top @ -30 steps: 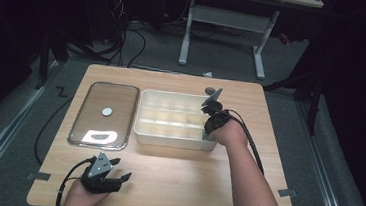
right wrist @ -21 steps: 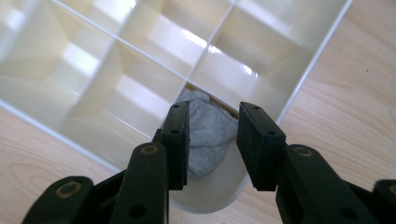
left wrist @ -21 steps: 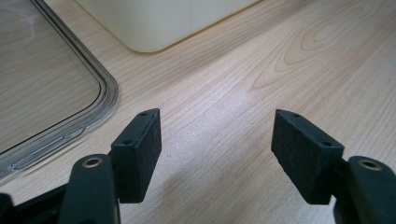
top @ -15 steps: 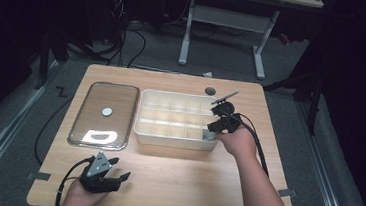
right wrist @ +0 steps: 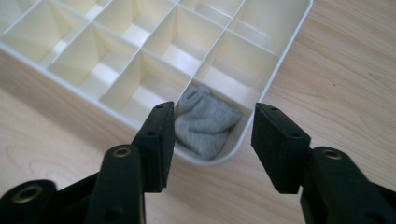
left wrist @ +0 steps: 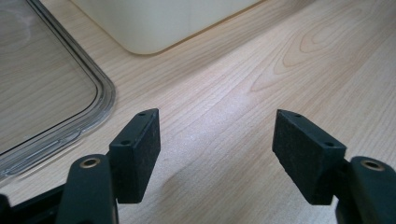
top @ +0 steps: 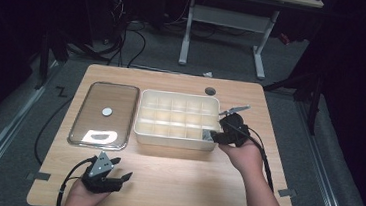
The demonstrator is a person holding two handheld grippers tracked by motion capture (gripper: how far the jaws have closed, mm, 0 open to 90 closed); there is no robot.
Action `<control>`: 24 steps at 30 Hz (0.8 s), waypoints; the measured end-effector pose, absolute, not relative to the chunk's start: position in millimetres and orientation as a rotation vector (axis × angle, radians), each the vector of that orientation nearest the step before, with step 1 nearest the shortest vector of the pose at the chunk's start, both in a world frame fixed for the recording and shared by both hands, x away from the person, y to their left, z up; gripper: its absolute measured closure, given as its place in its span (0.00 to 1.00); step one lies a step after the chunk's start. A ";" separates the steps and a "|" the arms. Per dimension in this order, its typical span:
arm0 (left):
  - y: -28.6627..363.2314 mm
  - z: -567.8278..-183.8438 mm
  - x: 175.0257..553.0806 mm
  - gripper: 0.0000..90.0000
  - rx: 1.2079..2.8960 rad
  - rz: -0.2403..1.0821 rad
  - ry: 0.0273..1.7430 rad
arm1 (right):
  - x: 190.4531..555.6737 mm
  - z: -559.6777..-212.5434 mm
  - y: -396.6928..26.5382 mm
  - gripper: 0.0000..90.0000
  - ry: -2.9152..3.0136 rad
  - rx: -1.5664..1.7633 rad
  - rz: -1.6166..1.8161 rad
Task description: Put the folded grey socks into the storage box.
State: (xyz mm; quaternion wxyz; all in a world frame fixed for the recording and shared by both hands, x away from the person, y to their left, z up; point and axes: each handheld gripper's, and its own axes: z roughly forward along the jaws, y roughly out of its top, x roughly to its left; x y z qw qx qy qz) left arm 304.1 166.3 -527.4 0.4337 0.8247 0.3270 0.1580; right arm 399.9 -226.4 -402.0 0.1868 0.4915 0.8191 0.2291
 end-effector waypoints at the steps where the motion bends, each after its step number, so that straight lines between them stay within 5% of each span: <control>1: 166.6 -527.4 303.8 0.36 2.052 0.387 0.817 | 393.0 -401.0 -228.2 0.54 2.299 1.375 0.680; 14: 170.8 -525.3 299.7 0.36 2.020 0.418 0.843 | 328.2 -434.2 -240.2 0.50 2.228 1.315 0.963; 24: 187.0 -522.7 300.8 0.36 1.936 0.467 0.902 | 286.3 -505.1 -241.5 0.42 2.039 1.373 1.187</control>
